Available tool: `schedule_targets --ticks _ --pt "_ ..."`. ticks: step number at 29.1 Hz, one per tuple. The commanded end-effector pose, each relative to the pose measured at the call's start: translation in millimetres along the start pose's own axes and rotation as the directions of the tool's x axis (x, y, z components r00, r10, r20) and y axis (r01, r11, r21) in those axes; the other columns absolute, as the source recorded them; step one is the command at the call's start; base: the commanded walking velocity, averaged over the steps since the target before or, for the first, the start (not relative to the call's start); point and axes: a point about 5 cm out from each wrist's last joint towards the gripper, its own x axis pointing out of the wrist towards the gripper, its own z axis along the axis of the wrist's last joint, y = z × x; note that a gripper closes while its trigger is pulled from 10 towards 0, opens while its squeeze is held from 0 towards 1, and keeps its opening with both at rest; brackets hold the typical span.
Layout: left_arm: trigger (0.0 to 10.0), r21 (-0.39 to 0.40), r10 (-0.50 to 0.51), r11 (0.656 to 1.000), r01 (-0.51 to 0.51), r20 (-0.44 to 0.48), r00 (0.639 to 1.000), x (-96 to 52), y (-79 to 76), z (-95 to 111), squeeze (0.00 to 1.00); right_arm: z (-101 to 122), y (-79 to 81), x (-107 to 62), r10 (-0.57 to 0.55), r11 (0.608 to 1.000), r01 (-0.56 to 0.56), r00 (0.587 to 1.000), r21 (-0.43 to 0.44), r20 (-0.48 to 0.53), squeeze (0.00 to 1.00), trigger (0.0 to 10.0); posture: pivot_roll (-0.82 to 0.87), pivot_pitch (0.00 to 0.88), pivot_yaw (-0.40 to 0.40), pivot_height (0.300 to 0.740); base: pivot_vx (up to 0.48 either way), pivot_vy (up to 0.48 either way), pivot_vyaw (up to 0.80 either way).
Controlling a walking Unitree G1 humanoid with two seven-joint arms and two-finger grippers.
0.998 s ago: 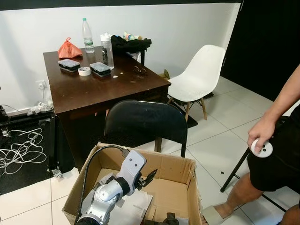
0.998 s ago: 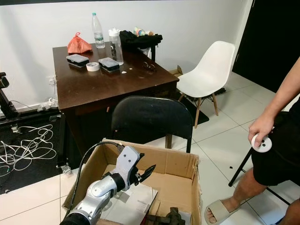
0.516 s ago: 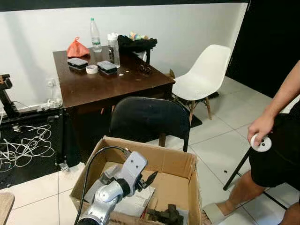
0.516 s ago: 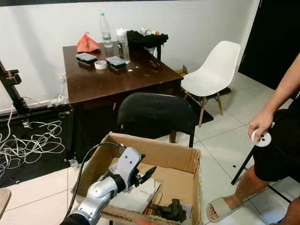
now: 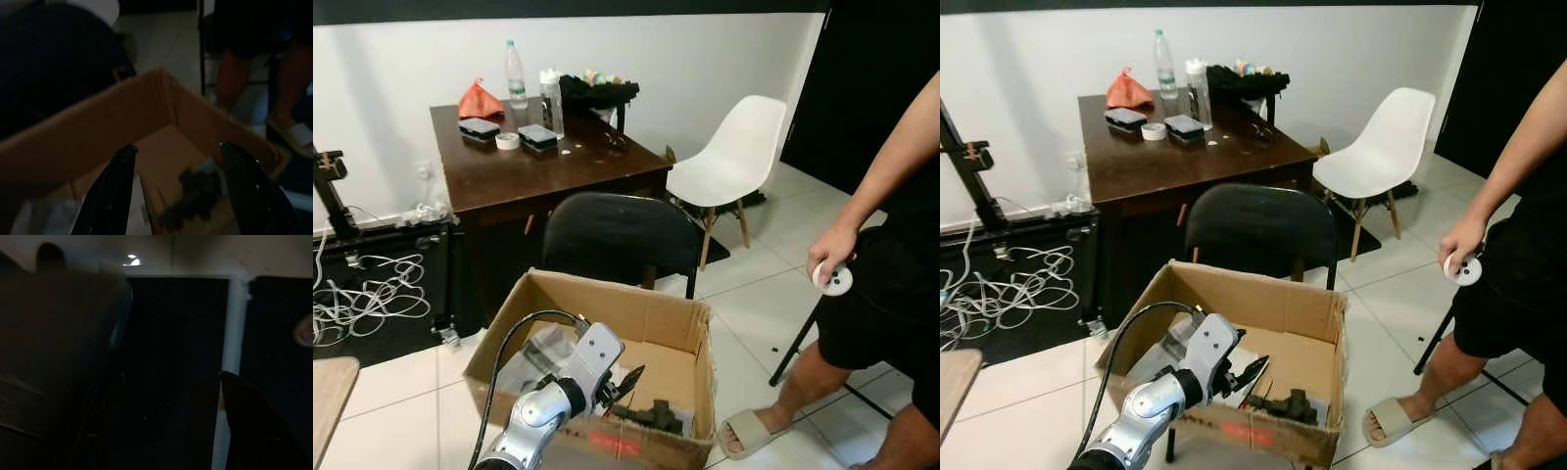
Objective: Picking trash to rubbish bin
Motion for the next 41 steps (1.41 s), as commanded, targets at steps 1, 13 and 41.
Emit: schedule_targets --ticks 1,13,41 --pt "10.0 -0.010 -0.018 1.000 0.017 -0.023 1.000 -2.7 -4.4 -7 0.00 -3 5.9 0.4 0.021 1.000 -0.021 1.000 -0.001 -0.008 0.00 10.0 -0.15 0.098 0.030 0.740 -0.277 0.000 0.00" --pt "10.0 -0.004 -0.032 0.999 0.032 -0.022 0.999 -1.3 -6.9 -6 0.00 -3 5.1 0.3 0.013 1.000 -0.013 1.000 -0.003 -0.008 0.00 10.0 -0.15 0.099 0.031 0.740 -0.281 0.000 0.00" --pt "10.0 -0.060 -0.046 0.997 0.038 -0.132 0.990 -12.7 -16.4 -33 0.00 3 -1.9 0.0 0.002 1.000 -0.002 1.000 -0.013 0.013 0.00 10.0 -0.15 0.091 0.027 0.740 -0.209 0.000 0.00"
